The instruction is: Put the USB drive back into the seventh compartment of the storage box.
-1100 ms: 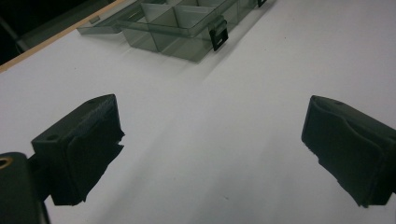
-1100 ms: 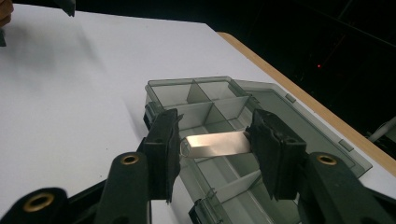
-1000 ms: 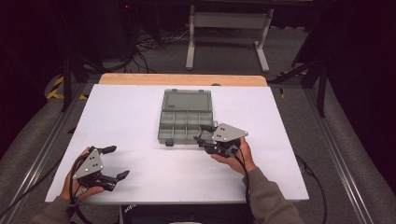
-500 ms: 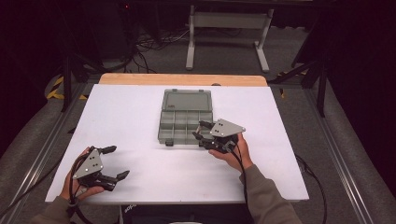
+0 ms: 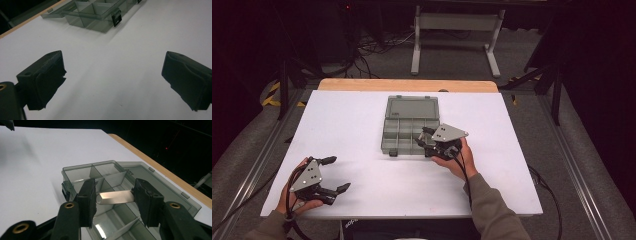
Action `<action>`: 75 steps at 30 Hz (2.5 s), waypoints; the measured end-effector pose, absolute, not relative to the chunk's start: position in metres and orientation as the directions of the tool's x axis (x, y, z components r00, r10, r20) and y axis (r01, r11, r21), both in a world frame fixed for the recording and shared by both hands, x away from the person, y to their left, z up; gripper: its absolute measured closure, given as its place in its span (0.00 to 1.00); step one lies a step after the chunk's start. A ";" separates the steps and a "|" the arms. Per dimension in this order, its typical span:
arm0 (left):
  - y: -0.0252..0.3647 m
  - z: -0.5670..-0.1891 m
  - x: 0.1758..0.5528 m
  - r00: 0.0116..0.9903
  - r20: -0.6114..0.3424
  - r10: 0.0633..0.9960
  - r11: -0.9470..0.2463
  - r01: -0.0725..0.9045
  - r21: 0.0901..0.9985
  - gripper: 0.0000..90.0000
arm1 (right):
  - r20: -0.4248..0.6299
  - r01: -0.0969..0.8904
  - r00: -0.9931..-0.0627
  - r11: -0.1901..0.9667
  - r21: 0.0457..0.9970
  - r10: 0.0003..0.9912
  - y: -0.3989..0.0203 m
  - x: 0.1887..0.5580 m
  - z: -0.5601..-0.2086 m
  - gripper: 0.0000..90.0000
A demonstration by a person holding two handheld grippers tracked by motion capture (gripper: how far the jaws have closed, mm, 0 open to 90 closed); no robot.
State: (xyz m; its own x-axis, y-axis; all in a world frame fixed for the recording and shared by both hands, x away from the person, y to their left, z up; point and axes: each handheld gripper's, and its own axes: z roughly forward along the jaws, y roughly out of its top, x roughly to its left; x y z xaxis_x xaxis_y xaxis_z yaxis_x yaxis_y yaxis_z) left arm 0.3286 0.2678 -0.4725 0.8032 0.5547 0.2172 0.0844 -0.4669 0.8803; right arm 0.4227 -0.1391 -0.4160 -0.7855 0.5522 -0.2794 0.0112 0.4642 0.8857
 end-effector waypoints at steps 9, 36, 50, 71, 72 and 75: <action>0.268 -0.473 0.328 0.804 0.217 0.554 -0.468 0.085 0.879 0.06 | -0.267 0.039 -0.782 0.472 0.881 0.563 -0.134 0.430 -0.422 0.59; 0.266 -0.474 0.328 0.809 0.216 0.546 -0.477 0.089 0.874 0.06 | -0.220 0.131 -0.795 0.515 0.847 0.565 -0.131 0.441 -0.444 0.59; 0.266 -0.474 0.329 0.810 0.215 0.545 -0.481 0.092 0.872 0.06 | -0.222 0.136 -0.793 0.520 0.843 0.567 -0.130 0.442 -0.445 0.59; 0.265 -0.475 0.329 0.809 0.215 0.547 -0.485 0.097 0.869 0.08 | -0.242 0.086 -0.784 0.486 0.870 0.571 -0.137 0.430 -0.431 0.58; 0.265 -0.475 0.329 0.809 0.214 0.547 -0.484 0.097 0.870 0.08 | -0.247 0.080 -0.783 0.486 0.870 0.571 -0.138 0.429 -0.430 0.58; 0.265 -0.474 0.328 0.810 0.216 0.546 -0.485 0.095 0.870 0.08 | -0.261 0.063 -0.779 0.486 0.872 0.570 -0.140 0.423 -0.424 0.57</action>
State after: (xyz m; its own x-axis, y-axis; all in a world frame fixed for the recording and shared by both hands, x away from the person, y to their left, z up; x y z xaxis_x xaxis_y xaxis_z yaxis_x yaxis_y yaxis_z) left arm 0.3285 0.2650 -0.4743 0.8098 0.5456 0.2157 0.0949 -0.4846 0.8695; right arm 0.4234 -0.1405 -0.4243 -0.7788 0.5702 -0.2615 0.0629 0.4857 0.8719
